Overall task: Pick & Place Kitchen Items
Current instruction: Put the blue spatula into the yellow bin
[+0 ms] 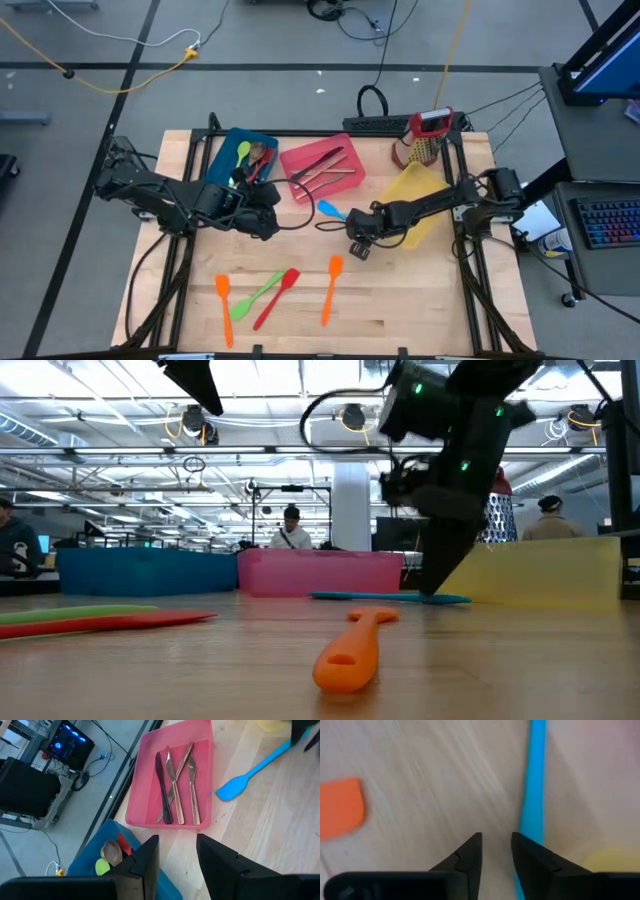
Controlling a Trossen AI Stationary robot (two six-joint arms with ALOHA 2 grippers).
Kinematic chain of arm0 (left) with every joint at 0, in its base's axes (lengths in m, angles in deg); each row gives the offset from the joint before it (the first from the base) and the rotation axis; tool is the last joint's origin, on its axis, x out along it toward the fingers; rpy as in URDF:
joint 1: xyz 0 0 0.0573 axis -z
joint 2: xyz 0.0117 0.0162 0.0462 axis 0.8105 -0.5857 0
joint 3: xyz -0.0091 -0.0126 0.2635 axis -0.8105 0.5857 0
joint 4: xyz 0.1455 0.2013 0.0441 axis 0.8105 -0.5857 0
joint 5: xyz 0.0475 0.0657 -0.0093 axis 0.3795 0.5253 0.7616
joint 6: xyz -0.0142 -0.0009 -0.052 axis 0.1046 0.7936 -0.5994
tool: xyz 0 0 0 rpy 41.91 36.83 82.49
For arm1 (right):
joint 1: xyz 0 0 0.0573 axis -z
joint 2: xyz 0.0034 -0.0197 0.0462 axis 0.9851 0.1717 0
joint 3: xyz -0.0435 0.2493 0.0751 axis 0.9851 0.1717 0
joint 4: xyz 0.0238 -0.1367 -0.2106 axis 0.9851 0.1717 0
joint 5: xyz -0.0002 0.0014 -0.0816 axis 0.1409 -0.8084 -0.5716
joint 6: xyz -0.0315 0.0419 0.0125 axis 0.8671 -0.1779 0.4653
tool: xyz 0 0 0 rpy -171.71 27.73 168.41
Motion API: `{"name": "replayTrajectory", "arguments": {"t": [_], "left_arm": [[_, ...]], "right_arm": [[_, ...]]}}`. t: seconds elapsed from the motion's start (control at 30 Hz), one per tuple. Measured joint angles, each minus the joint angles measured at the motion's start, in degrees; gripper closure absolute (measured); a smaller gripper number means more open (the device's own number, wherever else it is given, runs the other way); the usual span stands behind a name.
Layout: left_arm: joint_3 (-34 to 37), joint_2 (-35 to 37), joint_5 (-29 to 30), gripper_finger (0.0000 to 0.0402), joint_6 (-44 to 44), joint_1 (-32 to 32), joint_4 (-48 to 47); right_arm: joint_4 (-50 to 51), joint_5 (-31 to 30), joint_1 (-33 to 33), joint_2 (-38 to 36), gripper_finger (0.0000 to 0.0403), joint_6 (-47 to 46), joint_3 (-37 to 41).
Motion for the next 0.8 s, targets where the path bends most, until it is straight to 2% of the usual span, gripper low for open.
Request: {"name": "replayTrajectory", "arguments": {"t": [0.23, 0.43, 0.63, 0.8], "left_arm": [[0.0, 0.0, -0.02, 0.0266, -0.04, 0.0, 0.08], [0.0, 0.0, -0.04, 0.0266, -0.41, 0.0, 0.26], [0.0, 0.0, -0.02, 0.0266, -0.3, 0.0, 0.3], [0.02, 0.0, -0.02, 0.0266, -0.15, 0.0, 0.34]], "right_arm": [[2.15, -6.11, 0.14, -3.9, 0.0257, 6.23, -0.13], [0.19, -2.76, 1.97, -1.49, 0.0237, 11.47, -0.21], [-3.25, 4.9, 4.61, 0.66, 0.0242, 14.7, -0.53], [3.8, 2.52, 6.86, 2.25, 0.0243, 20.61, -3.66]]}}
